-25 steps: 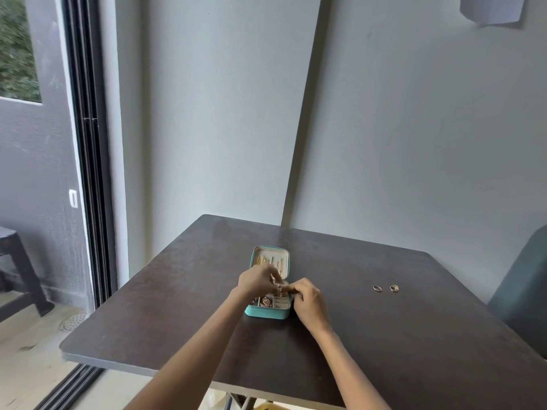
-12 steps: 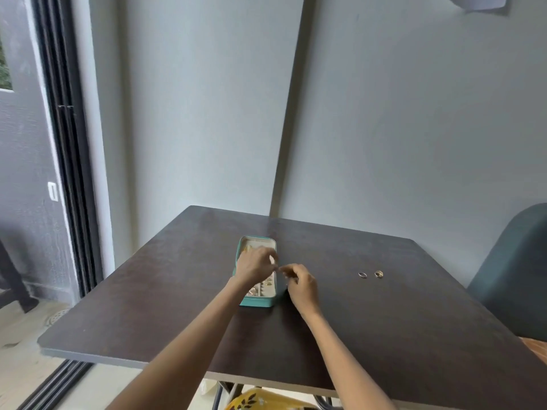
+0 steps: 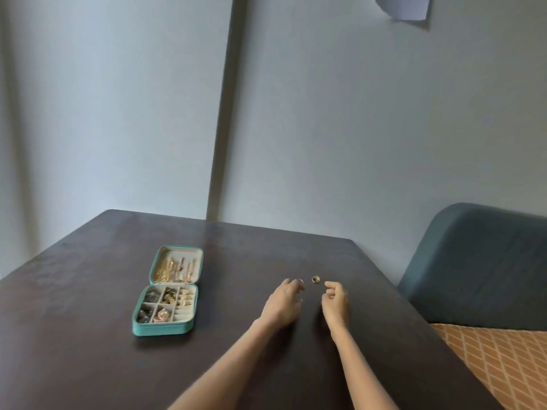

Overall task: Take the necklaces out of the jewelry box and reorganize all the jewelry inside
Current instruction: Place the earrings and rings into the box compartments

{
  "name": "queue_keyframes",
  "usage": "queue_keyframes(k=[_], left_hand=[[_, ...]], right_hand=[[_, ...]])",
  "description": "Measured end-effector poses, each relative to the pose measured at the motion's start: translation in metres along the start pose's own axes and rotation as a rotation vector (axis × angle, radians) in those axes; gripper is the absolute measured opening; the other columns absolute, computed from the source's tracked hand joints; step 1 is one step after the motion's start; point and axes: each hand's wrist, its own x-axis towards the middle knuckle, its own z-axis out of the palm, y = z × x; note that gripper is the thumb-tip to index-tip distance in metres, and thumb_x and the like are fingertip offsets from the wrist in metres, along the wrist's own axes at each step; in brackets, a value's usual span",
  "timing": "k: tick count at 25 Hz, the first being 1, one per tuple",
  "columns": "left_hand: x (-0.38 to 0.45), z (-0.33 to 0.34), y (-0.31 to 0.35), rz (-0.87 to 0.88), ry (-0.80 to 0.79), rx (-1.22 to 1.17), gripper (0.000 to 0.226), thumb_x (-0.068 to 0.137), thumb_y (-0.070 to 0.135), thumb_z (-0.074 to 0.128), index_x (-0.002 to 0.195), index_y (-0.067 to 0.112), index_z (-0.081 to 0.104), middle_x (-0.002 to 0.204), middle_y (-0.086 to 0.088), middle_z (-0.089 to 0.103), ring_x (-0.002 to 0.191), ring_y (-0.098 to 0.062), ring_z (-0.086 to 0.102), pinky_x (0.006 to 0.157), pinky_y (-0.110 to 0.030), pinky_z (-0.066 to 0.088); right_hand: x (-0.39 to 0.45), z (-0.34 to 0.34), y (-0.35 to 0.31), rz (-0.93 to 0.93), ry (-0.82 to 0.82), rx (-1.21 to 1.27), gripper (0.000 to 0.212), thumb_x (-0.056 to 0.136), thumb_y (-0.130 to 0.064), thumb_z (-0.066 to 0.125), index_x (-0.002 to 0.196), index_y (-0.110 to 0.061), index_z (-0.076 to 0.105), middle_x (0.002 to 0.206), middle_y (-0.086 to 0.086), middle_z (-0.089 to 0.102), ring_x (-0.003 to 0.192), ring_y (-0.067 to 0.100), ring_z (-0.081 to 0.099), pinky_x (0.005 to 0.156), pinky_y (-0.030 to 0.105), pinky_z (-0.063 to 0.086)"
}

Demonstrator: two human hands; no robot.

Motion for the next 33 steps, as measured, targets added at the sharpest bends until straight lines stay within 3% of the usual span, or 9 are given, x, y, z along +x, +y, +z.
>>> queue_keyframes(k=[4, 8, 11, 15, 20, 24, 28, 30, 33], left_hand=[[0.026, 0.013, -0.001, -0.064, 0.018, -0.052, 0.041, 0.089, 0.009, 0.043, 0.130, 0.010, 0.042, 0.131, -0.005, 0.050, 0.120, -0.022, 0.050, 0.099, -0.032, 0.040], [0.048, 0.012, -0.007, -0.099, 0.071, -0.031, 0.045, 0.093, 0.012, 0.041, 0.137, 0.009, 0.039, 0.133, -0.004, 0.049, 0.123, -0.020, 0.050, 0.100, -0.031, 0.039], [0.054, 0.012, -0.010, -0.094, 0.120, 0.000, 0.038, 0.094, 0.014, 0.041, 0.131, 0.010, 0.049, 0.130, -0.004, 0.051, 0.120, -0.021, 0.051, 0.097, -0.030, 0.039], [0.055, 0.013, -0.009, -0.145, 0.163, -0.064, 0.033, 0.092, 0.014, 0.046, 0.122, 0.010, 0.058, 0.124, -0.004, 0.056, 0.115, -0.021, 0.055, 0.093, -0.029, 0.042], [0.043, -0.006, -0.010, -0.147, 0.160, -0.220, 0.039, 0.091, 0.023, 0.059, 0.127, 0.008, 0.055, 0.123, -0.007, 0.059, 0.112, -0.021, 0.057, 0.093, -0.027, 0.042], [0.025, -0.043, -0.021, -0.073, 0.186, -0.246, 0.026, 0.088, 0.014, 0.062, 0.114, 0.012, 0.065, 0.112, -0.007, 0.064, 0.092, -0.021, 0.064, 0.079, -0.030, 0.053], [-0.004, -0.091, -0.031, -0.011, 0.217, -0.181, 0.012, 0.084, 0.013, 0.067, 0.094, 0.012, 0.074, 0.087, -0.002, 0.072, 0.059, -0.010, 0.062, 0.057, -0.015, 0.050], [-0.021, -0.112, -0.039, -0.002, 0.216, -0.140, 0.010, 0.080, 0.018, 0.072, 0.089, 0.014, 0.076, 0.076, 0.000, 0.071, 0.052, -0.006, 0.059, 0.057, -0.014, 0.047], [-0.050, -0.138, -0.060, 0.006, 0.148, 0.007, 0.015, 0.076, 0.021, 0.075, 0.089, 0.014, 0.077, 0.082, -0.006, 0.074, 0.060, -0.005, 0.057, 0.055, -0.010, 0.038]], right_hand=[[0.025, 0.014, -0.004, 0.005, -0.038, -0.114, 0.031, 0.091, -0.019, 0.054, 0.120, -0.010, 0.055, 0.117, 0.013, 0.059, 0.113, 0.032, 0.053, 0.093, 0.036, 0.039], [0.037, 0.025, -0.010, -0.022, -0.016, -0.352, 0.043, 0.090, -0.040, 0.053, 0.128, -0.019, 0.052, 0.125, 0.009, 0.054, 0.117, 0.027, 0.052, 0.092, 0.034, 0.040], [0.043, 0.027, -0.009, -0.056, -0.036, -0.382, 0.028, 0.087, -0.037, 0.060, 0.110, -0.021, 0.063, 0.115, 0.007, 0.058, 0.108, 0.027, 0.057, 0.085, 0.032, 0.043], [0.044, 0.027, -0.004, -0.097, -0.032, -0.086, 0.010, 0.079, -0.018, 0.070, 0.088, -0.014, 0.068, 0.093, 0.005, 0.070, 0.091, 0.025, 0.064, 0.070, 0.028, 0.045], [0.010, 0.024, -0.024, -0.349, -0.102, 0.172, 0.027, 0.080, -0.006, 0.070, 0.076, -0.028, 0.054, 0.072, -0.008, 0.065, 0.069, 0.008, 0.063, 0.063, 0.016, 0.048], [-0.019, 0.031, -0.039, -0.457, -0.154, 0.213, 0.031, 0.083, -0.002, 0.066, 0.081, -0.029, 0.051, 0.079, -0.012, 0.064, 0.076, 0.004, 0.064, 0.068, 0.009, 0.047], [-0.041, 0.035, -0.071, -0.489, -0.258, 0.254, 0.027, 0.081, -0.004, 0.068, 0.082, -0.026, 0.054, 0.081, -0.013, 0.065, 0.078, -0.004, 0.064, 0.070, 0.008, 0.048], [-0.058, 0.039, -0.083, -0.480, -0.314, 0.267, 0.023, 0.079, -0.007, 0.072, 0.081, -0.026, 0.059, 0.078, -0.013, 0.067, 0.077, -0.006, 0.064, 0.070, 0.008, 0.048], [-0.093, 0.055, -0.092, -0.461, -0.372, 0.234, 0.012, 0.075, -0.016, 0.077, 0.077, -0.023, 0.067, 0.068, -0.015, 0.067, 0.068, -0.007, 0.064, 0.060, 0.009, 0.045]])
